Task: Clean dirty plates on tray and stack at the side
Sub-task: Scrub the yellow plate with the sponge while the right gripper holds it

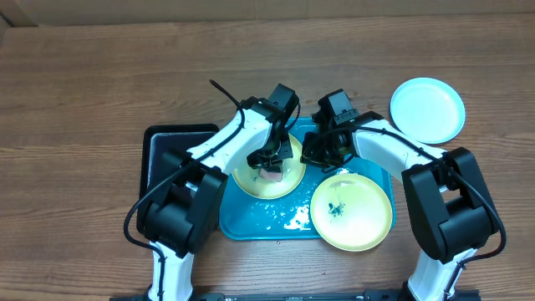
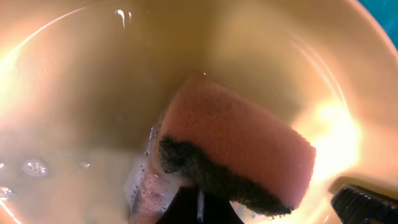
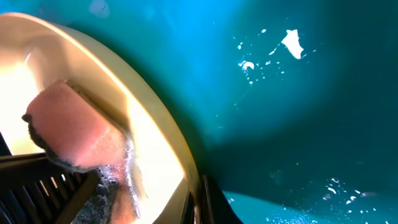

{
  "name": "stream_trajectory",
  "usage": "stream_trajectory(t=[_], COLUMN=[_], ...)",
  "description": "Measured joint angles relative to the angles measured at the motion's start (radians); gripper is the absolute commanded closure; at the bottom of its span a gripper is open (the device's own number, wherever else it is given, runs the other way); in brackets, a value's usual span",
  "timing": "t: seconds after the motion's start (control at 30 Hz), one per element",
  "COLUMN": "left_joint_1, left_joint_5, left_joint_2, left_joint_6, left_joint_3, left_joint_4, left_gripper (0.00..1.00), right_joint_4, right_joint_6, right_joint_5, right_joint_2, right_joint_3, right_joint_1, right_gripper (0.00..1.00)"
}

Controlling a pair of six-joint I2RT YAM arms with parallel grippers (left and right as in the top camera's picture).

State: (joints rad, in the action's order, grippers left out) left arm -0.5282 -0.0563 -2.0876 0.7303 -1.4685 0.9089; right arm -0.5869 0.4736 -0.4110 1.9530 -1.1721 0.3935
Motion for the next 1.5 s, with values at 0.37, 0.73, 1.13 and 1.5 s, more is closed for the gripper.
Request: stream_trajectory(t=[0.37,0.73,1.13,1.5], left_joint_1=[0.008,0.006,0.021,-0.035], left_joint_5=[0.008,0.375,0.182,-0.134], left_joint_2=[-0.047,-0.061,-0.055,-0.054], left_joint_6=[-0.031,-0.021,-0.137,-0.280], left_joint_3=[-0.100,-0.104,-0.097,-0.101], left_joint_4=[0.133,0.260,0.048,0.029], left_gripper=[0.96,0.96,0.96,0.96], right_joint_4=[0.014,0.026,0.019,0.011], right_joint_6=[0.008,0.039,0.050,0.045], right_joint_5=[-0.011,-0.030,-0.030,-0.031], right_joint_2=[0.000,0.000,0.000,0.000], right_joint_3=[0.004,0.006,0.006,0.008], right_joint_1=[0.002,0.012,-0.002,-0.008], right_gripper=[0.96,0.96,0.96,0.96])
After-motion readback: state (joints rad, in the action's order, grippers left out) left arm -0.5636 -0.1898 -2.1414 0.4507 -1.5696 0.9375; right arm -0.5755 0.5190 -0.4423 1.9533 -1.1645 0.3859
